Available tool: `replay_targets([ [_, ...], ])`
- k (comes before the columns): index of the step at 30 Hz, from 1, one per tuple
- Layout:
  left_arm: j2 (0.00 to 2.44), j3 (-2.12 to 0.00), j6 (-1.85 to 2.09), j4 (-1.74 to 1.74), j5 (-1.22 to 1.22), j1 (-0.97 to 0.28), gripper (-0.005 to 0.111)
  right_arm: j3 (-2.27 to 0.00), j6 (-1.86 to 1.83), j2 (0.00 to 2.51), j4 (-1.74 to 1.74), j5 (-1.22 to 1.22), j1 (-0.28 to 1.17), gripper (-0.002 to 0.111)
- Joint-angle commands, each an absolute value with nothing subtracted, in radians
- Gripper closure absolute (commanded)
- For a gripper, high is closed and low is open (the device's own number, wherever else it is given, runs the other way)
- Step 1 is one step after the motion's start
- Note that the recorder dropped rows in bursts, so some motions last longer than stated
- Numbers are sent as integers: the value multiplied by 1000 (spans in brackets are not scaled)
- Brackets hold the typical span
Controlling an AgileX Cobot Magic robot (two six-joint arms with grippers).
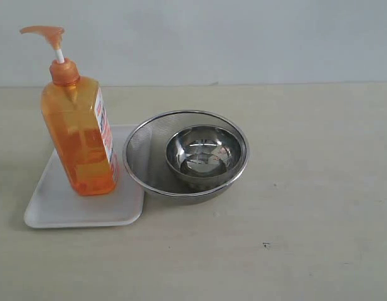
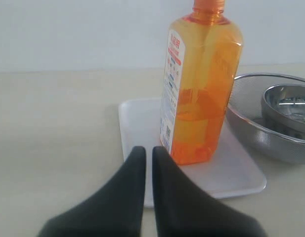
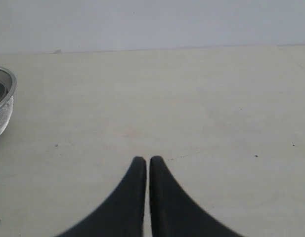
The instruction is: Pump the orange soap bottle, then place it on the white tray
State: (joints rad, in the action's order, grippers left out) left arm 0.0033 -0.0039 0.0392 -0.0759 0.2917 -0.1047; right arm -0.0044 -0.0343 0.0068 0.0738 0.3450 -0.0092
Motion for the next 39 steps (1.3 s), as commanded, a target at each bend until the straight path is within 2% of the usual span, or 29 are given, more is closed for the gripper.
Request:
replay_targets([
  [1, 0, 0, 46, -87, 293, -103, 102, 0, -27, 0, 50, 343, -13, 108],
  [39, 0, 0, 46, -87, 293, -103, 102, 0, -58, 0, 46, 348, 0, 108],
])
